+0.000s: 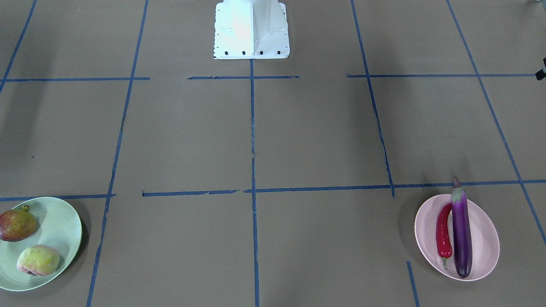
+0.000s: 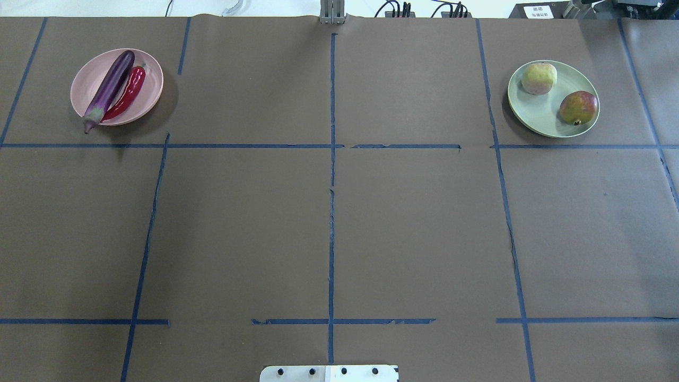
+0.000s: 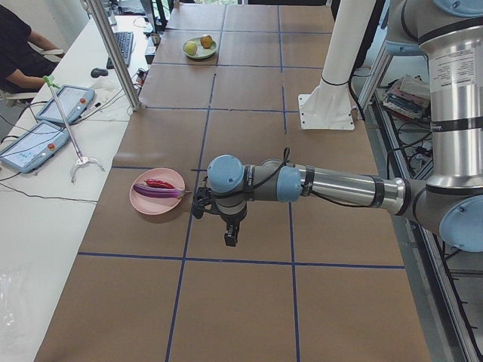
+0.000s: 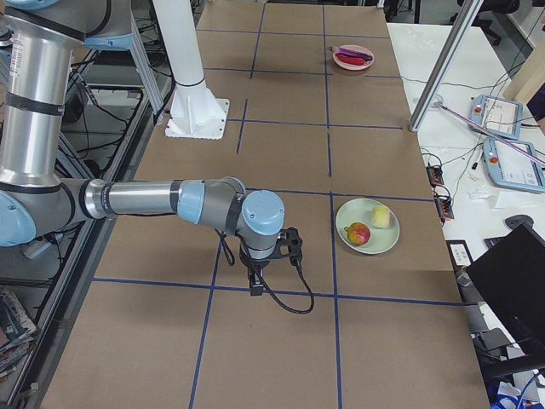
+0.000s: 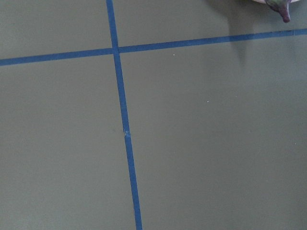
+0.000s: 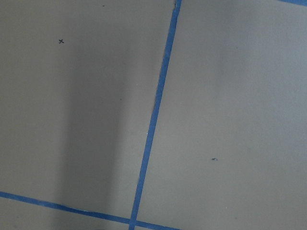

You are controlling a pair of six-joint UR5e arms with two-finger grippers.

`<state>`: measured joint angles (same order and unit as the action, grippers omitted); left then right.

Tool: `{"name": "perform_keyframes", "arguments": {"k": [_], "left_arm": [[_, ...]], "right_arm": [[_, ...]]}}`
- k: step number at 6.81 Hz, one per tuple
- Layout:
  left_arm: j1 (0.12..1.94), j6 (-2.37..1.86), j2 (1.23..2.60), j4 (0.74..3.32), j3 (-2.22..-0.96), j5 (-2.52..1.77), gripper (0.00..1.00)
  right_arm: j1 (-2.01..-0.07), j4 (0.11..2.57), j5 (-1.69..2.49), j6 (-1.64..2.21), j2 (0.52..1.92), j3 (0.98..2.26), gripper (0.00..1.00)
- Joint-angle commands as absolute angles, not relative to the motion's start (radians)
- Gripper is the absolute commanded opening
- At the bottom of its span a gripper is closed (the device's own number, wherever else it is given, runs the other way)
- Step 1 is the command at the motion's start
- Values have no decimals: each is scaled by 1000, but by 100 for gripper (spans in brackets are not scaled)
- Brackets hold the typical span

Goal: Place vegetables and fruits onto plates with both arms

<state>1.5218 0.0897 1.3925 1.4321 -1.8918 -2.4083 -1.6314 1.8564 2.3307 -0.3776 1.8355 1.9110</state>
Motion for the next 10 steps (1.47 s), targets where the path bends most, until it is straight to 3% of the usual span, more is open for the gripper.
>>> {"name": "perform_keyframes", "arguments": {"k": [1,10], "left_arm": [[1525,101,1364,1428,-1920,-2390,100],[1522,104,1381,1420,-1910,-2335,100]], "right_arm": [[-1634,1839,2333,-382,1858,1911,100],[-1632,1851,2356,-371,1839,1939,100]]}}
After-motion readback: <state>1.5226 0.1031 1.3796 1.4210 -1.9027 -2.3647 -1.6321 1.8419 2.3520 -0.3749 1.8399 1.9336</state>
